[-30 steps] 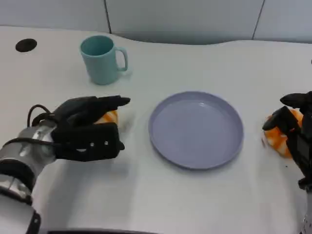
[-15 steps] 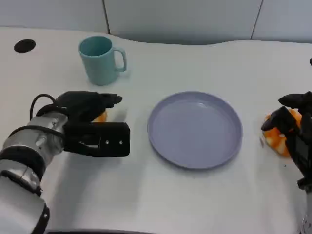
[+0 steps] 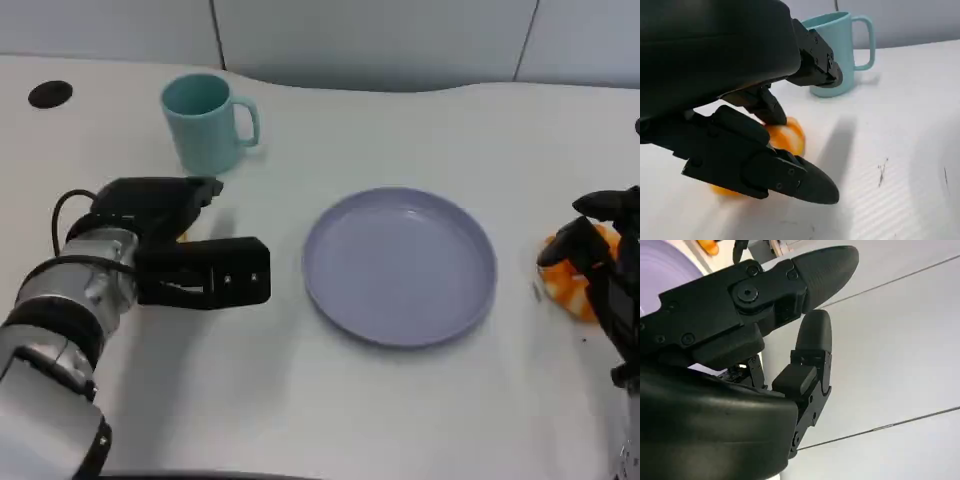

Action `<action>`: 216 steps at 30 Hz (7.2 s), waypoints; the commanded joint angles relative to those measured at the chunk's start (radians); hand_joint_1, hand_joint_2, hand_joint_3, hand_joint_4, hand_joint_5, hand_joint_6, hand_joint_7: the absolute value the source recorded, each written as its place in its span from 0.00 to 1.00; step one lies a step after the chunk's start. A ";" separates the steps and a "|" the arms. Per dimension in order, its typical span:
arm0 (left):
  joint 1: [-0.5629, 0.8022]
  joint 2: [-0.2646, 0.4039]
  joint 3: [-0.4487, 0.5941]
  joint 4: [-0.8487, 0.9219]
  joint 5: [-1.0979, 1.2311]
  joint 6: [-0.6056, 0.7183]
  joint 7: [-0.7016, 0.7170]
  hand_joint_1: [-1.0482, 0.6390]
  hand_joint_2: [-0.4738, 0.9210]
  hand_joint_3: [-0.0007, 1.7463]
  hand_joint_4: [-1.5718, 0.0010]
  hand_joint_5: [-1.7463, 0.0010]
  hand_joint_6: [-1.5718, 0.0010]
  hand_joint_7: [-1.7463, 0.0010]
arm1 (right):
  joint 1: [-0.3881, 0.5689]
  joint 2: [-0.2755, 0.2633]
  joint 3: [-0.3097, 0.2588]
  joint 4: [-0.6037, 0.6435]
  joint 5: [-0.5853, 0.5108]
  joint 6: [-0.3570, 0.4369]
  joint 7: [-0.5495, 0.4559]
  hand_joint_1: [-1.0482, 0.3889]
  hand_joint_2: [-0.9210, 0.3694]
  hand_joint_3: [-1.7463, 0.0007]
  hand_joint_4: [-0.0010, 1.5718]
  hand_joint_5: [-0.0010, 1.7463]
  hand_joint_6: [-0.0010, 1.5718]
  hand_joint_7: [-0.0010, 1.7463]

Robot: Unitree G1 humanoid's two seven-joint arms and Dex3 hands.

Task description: Grasp the bread from the table and place it into the plate.

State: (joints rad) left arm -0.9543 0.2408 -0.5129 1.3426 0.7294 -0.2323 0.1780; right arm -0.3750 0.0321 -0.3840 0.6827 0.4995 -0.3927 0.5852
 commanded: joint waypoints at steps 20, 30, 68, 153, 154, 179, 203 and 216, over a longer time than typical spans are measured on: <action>0.057 0.016 0.104 -0.030 -0.107 -0.275 0.225 0.35 0.99 0.01 0.53 0.00 0.67 0.00 | 0.001 -0.012 -0.004 0.001 0.009 -0.010 0.003 0.38 0.00 0.98 0.39 1.00 0.47 0.59; 0.050 0.118 0.087 -0.136 -0.080 -0.368 0.215 0.12 1.00 0.07 0.55 0.75 0.51 0.83 | 0.000 -0.015 -0.006 -0.002 0.012 -0.002 0.002 0.37 0.00 0.98 0.39 1.00 0.46 0.60; 0.034 0.211 0.045 -0.143 -0.082 -0.031 -0.331 0.00 1.00 0.11 0.89 1.00 0.91 1.00 | 0.000 -0.024 -0.010 -0.006 0.012 0.008 0.002 0.37 0.00 0.98 0.39 1.00 0.46 0.61; 0.139 0.165 0.140 -0.303 -0.152 -0.057 -0.110 0.11 1.00 0.06 0.63 0.60 0.52 0.90 | 0.018 -0.016 -0.005 -0.065 0.021 0.036 -0.030 0.36 0.01 0.99 0.39 1.00 0.45 0.62; 0.145 0.167 0.134 -0.308 -0.147 -0.061 -0.111 0.10 1.00 0.07 0.64 0.65 0.53 0.94 | 0.017 -0.016 -0.007 -0.064 0.025 0.036 -0.027 0.36 0.01 0.99 0.39 1.00 0.45 0.62; 0.277 0.309 0.036 -0.760 -0.040 0.143 -0.542 0.07 1.00 0.13 0.73 0.80 0.66 0.99 | 0.021 -0.024 -0.008 -0.069 0.028 0.035 -0.028 0.36 0.01 1.00 0.39 1.00 0.48 0.59; 0.348 0.218 0.082 -0.577 -0.084 0.002 -0.290 0.14 1.00 0.08 0.68 0.77 0.63 0.99 | 0.030 -0.023 -0.006 -0.086 0.028 0.055 -0.034 0.35 0.01 1.00 0.39 1.00 0.48 0.59; 0.251 0.158 0.024 -0.272 -0.049 -0.080 -0.161 0.20 0.98 0.00 0.70 0.38 0.48 0.95 | 0.034 -0.022 -0.002 -0.094 0.023 0.053 -0.040 0.35 0.01 1.00 0.39 1.00 0.48 0.59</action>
State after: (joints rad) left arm -0.7045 0.4036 -0.4718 1.0179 0.6670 -0.3305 0.0271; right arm -0.3507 0.0281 -0.3841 0.6026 0.5186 -0.3387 0.5468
